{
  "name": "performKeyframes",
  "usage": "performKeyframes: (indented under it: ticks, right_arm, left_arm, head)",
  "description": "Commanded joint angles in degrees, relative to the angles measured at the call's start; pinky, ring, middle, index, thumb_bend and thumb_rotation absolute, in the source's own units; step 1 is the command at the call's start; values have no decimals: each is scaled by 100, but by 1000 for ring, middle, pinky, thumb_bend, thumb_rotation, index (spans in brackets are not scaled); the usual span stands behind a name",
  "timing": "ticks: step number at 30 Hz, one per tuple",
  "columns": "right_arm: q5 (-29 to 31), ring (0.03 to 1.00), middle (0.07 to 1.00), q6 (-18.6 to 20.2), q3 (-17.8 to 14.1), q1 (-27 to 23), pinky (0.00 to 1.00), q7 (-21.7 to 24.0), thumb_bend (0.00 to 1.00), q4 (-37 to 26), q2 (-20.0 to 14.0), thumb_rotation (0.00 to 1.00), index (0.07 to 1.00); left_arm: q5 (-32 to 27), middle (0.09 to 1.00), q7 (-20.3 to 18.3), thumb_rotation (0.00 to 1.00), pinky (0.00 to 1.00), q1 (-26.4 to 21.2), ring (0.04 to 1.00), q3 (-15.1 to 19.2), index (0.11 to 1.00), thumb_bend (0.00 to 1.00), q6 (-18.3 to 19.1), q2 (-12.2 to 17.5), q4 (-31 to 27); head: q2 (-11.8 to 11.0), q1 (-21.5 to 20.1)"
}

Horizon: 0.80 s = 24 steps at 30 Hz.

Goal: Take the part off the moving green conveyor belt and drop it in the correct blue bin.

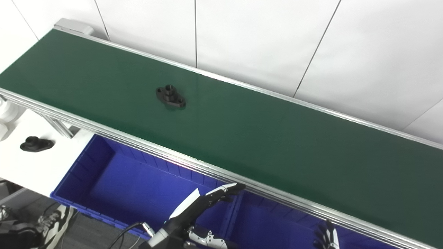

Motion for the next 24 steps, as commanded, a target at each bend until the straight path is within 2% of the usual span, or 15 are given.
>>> performKeyframes:
  ticks: [1, 6, 10, 12, 17, 21, 24]
  right_arm:
    - [-34, 906, 934, -186, 59, -18, 847, -209, 829, 9, -69, 453, 1000]
    - [8, 892, 934, -185, 305, -159, 820, -454, 822, 196, -162, 437, 1000]
    - [-54, 880, 924, -185, 417, -241, 782, -642, 829, 311, -180, 443, 1000]
    - [-50, 876, 916, -185, 471, -278, 806, -713, 827, 352, -179, 436, 1000]
    - [44, 879, 924, -185, 646, -370, 812, -875, 820, 454, -213, 406, 1000]
    - [157, 890, 930, -185, 753, -435, 824, -947, 821, 462, -266, 388, 1000]
    - [218, 860, 926, -186, 688, -386, 701, -844, 808, 153, -306, 390, 1000]
  left_arm:
    - [60, 893, 767, 280, 790, -154, 861, -322, 862, 863, -130, 183, -33]
    - [95, 886, 1852, 257, 774, -457, 849, -1117, 849, 890, -130, 628, 200]
    - [96, 871, 2530, 242, 760, -643, 838, -1594, 838, 901, -130, 854, 325]
    - [92, 864, 2815, 239, 752, -728, 831, -1798, 832, 904, -130, 969, 375]
    - [249, 870, 3502, 257, 749, -869, 836, -2162, 828, 890, -130, 1251, 494]
    - [198, 864, 3865, 274, 748, -956, 837, -2327, 814, 896, -130, 1388, 583]
    - [309, 845, 4195, 267, 710, -1065, 810, -2518, 806, 900, -130, 1443, 641]
  head:
    - [-60, -45]
    - [-263, -135]
    - [-466, -170]
    - [-570, -183]
    - [-837, -212]
    - [-925, -221]
    - [-918, -270]
